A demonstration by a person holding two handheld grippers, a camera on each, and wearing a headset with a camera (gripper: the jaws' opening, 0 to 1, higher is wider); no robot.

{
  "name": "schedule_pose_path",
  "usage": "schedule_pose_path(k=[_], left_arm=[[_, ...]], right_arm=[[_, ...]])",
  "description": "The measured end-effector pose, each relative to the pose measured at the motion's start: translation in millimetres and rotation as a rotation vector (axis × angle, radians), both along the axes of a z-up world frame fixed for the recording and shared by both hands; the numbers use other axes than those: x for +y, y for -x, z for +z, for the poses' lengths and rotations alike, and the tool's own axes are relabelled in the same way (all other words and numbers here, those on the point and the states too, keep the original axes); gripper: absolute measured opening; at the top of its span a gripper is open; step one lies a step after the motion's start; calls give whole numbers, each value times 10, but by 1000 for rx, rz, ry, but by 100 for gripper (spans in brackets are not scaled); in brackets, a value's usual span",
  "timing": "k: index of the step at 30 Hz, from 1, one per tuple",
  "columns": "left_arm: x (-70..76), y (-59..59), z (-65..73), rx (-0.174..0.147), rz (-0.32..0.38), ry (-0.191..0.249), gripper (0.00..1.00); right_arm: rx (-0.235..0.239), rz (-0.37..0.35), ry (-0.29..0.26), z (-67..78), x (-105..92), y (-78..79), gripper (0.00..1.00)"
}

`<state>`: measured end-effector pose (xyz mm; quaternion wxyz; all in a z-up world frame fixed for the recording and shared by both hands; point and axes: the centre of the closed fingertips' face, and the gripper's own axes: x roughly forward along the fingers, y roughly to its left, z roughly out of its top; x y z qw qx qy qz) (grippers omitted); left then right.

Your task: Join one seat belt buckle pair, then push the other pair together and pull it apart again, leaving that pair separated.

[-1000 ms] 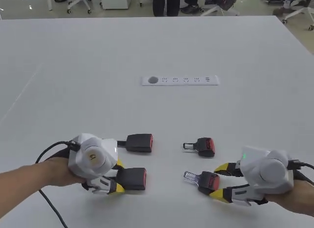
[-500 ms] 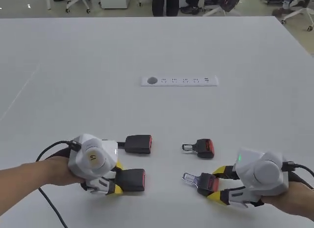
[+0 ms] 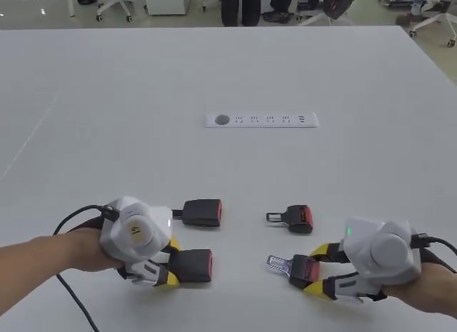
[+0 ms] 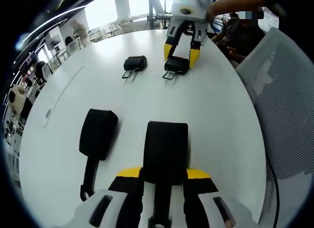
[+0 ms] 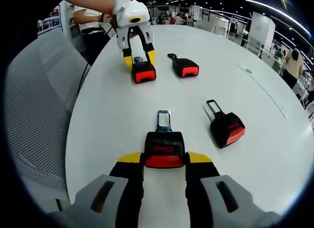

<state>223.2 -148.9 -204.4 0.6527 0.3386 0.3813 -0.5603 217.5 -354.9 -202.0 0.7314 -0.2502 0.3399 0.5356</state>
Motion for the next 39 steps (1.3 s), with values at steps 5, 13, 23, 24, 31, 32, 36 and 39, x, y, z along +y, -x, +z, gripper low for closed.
schedule_pose_path(k=[5,13,23,24,31,32,36,39], left_arm=[[5,3,-8,13,2,-10,32],[7,11,-20,27,-24,-26,32],[-5,28,-6,30,-40,-39,32],[-6,30,-5,30,-40,-39,32],[10,12,-24,33,-41,-45,32],[13,10,-27,33,-41,-46,32],[26,-2,-44,35,-41,-51,32],[19,-4,-43,36,-43,-57,32]], right_arm=[[3,43,18,6,13,0,31],[-5,113,54,-59,21,-54,30],[-9,167,66,27,138,-35,30],[-10,172,67,15,144,-43,30],[-5,207,67,1,252,-51,30],[-4,209,68,-15,260,-55,30],[-2,225,66,10,342,-49,30],[-2,235,64,19,394,-34,30]])
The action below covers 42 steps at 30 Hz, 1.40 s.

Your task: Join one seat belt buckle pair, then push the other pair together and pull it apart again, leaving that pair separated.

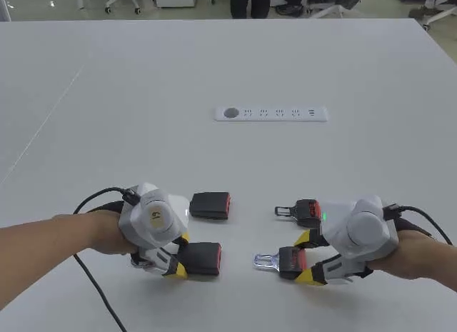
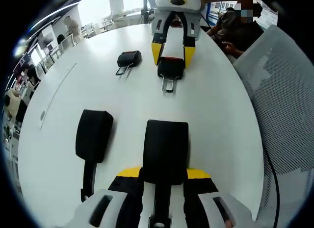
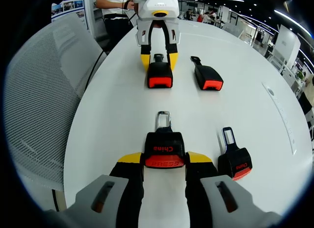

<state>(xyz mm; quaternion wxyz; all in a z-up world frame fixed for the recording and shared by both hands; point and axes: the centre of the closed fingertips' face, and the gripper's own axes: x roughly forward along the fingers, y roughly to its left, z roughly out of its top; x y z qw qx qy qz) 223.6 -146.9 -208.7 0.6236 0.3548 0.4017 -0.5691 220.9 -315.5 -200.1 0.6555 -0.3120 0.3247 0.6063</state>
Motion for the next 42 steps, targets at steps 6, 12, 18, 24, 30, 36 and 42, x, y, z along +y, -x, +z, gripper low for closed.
schedule_pose_path(k=[6,12,18,24,30,36,42], left_arm=[[5,-5,-9,1,2,-3,32],[8,-5,-13,3,4,-8,32],[0,-3,-8,5,8,-13,32],[6,-3,-9,7,12,-19,32],[0,4,-3,7,13,-19,32],[5,2,-7,8,14,-19,32],[17,-4,-18,9,15,-17,32]], right_arm=[[2,13,-4,-7,90,-2,30],[4,26,-8,-17,184,-18,30],[13,29,-15,-26,295,-18,31],[16,35,-24,-21,404,-14,31],[19,35,-30,1,500,-7,31],[22,39,-31,1,584,-21,31],[24,44,-31,13,644,-2,31]])
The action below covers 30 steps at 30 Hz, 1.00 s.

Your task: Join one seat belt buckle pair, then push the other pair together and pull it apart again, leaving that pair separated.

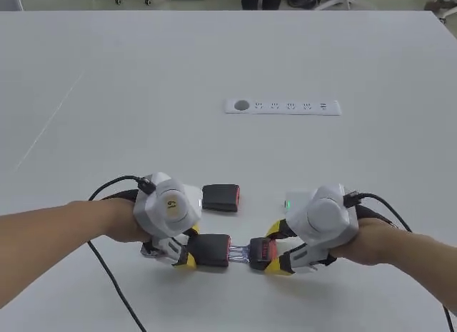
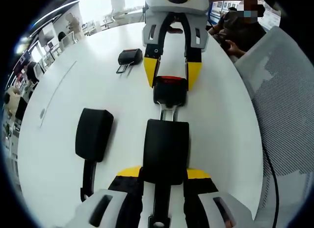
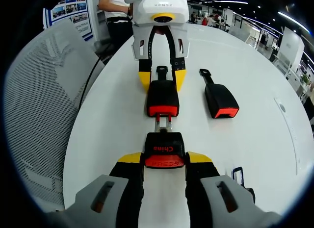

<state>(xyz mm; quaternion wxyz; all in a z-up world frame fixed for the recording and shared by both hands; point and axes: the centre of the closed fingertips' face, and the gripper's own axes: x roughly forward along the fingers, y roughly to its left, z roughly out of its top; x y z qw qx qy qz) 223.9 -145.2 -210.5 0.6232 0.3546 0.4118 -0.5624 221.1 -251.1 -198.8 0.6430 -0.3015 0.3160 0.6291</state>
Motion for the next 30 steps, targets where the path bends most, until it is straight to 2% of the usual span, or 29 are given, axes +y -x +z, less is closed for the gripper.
schedule_pose_path(k=[3,9,15,19,30], left_arm=[[-4,3,4,0,-1,1,32],[-15,10,12,-2,-4,1,32],[-7,11,14,-8,4,18,31],[-20,18,23,-12,16,32,31],[-23,10,20,-13,0,32,31]], right_arm=[[5,-3,-5,-51,25,-15,31],[5,-7,-17,-35,106,-8,31],[-9,-17,-3,-44,89,10,31],[-7,-25,-13,-38,87,6,30],[-9,-31,-39,-52,87,0,30]])
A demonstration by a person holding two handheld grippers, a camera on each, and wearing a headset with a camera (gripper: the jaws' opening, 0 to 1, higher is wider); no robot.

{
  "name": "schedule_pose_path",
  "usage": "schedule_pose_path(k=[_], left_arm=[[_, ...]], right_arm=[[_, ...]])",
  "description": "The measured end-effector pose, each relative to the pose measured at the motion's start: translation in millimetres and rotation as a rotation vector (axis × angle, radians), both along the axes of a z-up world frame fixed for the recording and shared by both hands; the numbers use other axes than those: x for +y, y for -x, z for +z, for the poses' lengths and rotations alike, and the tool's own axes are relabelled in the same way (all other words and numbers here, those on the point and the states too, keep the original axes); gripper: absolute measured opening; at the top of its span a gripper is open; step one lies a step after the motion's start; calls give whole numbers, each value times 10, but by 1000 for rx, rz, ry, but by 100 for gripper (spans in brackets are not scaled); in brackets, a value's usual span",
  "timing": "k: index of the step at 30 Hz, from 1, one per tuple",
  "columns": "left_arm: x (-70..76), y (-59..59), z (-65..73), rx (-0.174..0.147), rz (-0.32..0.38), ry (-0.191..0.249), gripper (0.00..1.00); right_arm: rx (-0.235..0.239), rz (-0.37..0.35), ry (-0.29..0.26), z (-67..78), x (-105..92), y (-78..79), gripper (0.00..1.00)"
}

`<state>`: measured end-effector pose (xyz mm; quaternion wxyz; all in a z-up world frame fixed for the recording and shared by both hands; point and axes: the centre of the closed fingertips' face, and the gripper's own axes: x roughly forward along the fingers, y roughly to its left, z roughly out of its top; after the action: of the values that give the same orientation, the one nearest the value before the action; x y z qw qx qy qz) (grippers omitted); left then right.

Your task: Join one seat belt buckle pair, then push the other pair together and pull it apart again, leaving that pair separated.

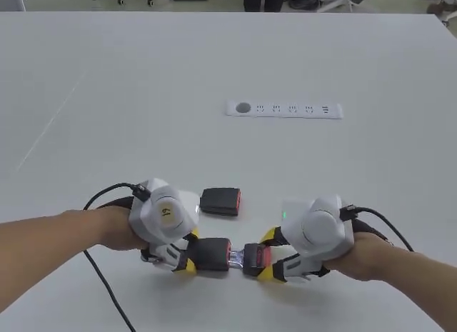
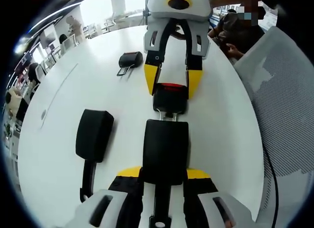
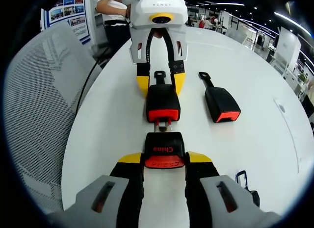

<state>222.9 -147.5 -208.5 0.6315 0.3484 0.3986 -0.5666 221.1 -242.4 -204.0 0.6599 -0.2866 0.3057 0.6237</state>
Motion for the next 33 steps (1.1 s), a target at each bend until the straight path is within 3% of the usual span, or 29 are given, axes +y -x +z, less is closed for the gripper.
schedule_pose_path(k=[16,33], left_arm=[[-47,36,43,-3,-24,1,31],[-18,-7,-3,-3,-39,-8,31]], right_arm=[[5,6,-5,-7,27,2,29],[7,7,-4,-12,73,-7,29]])
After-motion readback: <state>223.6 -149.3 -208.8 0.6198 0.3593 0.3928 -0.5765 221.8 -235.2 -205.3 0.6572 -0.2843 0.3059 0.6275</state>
